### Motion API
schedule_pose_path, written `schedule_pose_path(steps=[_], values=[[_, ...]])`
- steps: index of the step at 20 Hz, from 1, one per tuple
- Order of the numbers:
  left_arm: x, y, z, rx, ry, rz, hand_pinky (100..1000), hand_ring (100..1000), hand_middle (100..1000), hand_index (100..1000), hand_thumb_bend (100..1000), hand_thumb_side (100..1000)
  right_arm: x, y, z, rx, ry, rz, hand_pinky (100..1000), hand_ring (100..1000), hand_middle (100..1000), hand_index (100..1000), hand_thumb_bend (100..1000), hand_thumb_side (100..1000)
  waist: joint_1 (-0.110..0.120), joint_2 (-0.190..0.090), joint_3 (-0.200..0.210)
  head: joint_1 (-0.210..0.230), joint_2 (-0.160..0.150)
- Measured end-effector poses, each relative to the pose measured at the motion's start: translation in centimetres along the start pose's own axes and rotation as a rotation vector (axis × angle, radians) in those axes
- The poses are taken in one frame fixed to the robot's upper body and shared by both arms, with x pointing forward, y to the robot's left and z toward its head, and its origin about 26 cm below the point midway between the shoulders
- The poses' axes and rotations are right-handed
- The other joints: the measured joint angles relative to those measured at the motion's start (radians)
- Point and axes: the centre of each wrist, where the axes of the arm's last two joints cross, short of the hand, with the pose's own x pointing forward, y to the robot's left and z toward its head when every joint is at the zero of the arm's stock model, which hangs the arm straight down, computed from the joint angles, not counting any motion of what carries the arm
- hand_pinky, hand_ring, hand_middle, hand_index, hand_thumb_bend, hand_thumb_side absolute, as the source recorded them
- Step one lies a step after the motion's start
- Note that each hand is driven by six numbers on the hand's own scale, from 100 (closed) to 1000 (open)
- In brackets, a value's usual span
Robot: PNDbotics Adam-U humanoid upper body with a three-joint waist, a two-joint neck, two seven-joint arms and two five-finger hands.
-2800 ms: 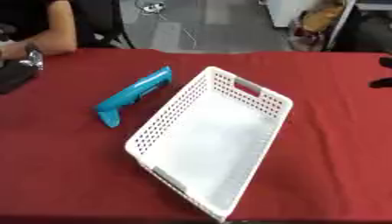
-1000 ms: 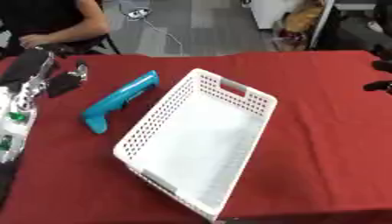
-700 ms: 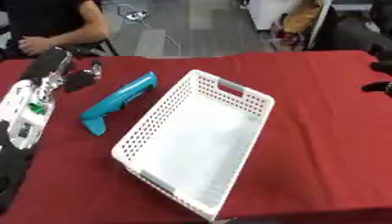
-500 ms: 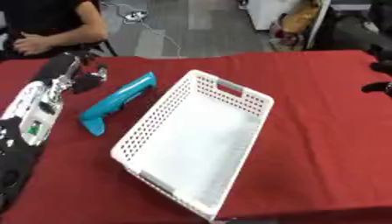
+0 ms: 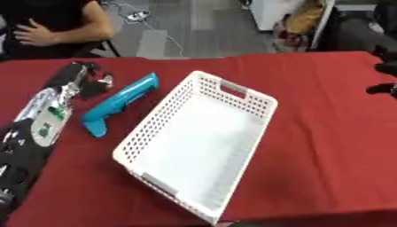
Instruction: Pick up objects on the table and place them in the box.
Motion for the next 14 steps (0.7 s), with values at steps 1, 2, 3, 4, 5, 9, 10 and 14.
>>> schedule_pose_path(steps=[1,2,3,4,5,9,10,14], values=[[-0.1,-0.3,0.0,-0.005,0.005,0.002,599,631,723,860,100,821,0.0,0.0,0.0,0.0,0.0,0.0,681,852,868,1000,100,981,0.0,0.0,0.0,0.0,0.0],[-0.2,-0.5,-0.1,-0.01,0.008,0.005,600,632,723,860,100,821,0.0,0.0,0.0,0.0,0.0,0.0,682,852,868,1000,100,981,0.0,0.001,0.0,0.001,0.0],[-0.2,-0.7,-0.1,-0.014,0.011,0.006,601,633,724,859,100,822,0.0,0.0,0.0,0.0,0.0,0.0,681,852,868,1000,100,981,0.0,0.002,0.0,0.001,0.0],[-0.3,-0.9,-0.1,-0.018,0.012,0.004,600,632,722,859,100,824,0.0,0.0,0.0,0.0,0.0,0.0,682,852,868,1000,100,981,0.0,0.002,0.0,0.001,0.0],[-0.3,-1.0,-0.2,-0.022,0.012,0.003,602,633,717,857,100,822,0.0,0.0,0.0,0.0,0.0,0.0,682,852,868,1000,100,981,0.0,0.002,0.0,0.001,0.0],[-0.3,-1.3,-0.2,-0.035,0.007,-0.005,605,636,715,858,100,827,0.0,0.0,0.0,0.001,0.0,0.0,681,852,868,1000,100,981,0.0,0.002,0.0,0.001,0.0],[-0.2,-1.4,-0.2,-0.039,0.002,-0.007,606,636,715,858,100,828,0.0,0.0,0.0,0.001,0.0,0.0,682,852,868,1000,100,980,0.0,0.002,0.0,0.001,0.0],[-0.3,-1.6,-0.1,-0.055,-0.008,-0.006,605,636,715,858,100,824,0.0,0.0,0.0,0.002,0.001,-0.001,681,852,868,1000,100,980,0.0,0.002,0.0,0.001,0.0]])
